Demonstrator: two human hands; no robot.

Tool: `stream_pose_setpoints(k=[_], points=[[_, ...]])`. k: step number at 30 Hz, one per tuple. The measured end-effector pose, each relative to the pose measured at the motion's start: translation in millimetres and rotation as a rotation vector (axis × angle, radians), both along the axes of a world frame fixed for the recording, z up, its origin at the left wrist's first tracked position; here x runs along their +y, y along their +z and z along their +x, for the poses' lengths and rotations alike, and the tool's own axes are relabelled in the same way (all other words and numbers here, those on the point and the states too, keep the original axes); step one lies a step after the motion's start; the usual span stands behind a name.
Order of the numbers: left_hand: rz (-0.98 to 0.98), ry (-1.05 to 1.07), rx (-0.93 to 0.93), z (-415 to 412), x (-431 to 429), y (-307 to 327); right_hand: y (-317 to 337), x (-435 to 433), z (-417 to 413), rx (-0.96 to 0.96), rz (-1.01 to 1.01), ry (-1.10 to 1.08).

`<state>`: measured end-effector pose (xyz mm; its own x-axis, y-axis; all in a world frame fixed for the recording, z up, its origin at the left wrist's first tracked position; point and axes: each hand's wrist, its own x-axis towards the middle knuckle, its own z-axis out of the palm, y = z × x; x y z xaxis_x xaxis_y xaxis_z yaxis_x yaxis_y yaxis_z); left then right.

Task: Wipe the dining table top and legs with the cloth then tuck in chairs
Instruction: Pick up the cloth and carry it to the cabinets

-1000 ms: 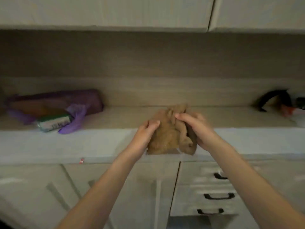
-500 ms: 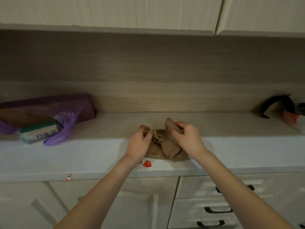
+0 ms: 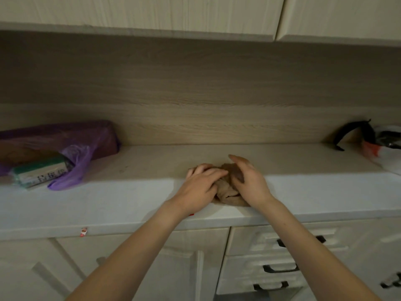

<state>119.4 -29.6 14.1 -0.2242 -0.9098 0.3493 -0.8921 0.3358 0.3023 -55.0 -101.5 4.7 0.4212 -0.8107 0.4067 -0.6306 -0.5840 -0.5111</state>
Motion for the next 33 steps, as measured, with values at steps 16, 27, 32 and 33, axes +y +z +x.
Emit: stream_pose_setpoints(k=[16,27,32,33], points=[[-0.058,-0.062,0.064,43.3,2.3,6.0,-4.8,-1.8,-3.1,0.07,0.081,0.109],[0.191,0.487,0.3,7.0,-22.1,14.5,-1.4,4.7,-3.8,0.031,0.075,0.062],[-0.046,0.297,0.494,-0.3,-17.2,21.5,0.2,7.0,-5.6,-0.084,0.086,0.068],[-0.086,0.282,0.553,0.0,-18.6,26.1,0.9,7.9,-6.3,-0.115,0.09,0.077]])
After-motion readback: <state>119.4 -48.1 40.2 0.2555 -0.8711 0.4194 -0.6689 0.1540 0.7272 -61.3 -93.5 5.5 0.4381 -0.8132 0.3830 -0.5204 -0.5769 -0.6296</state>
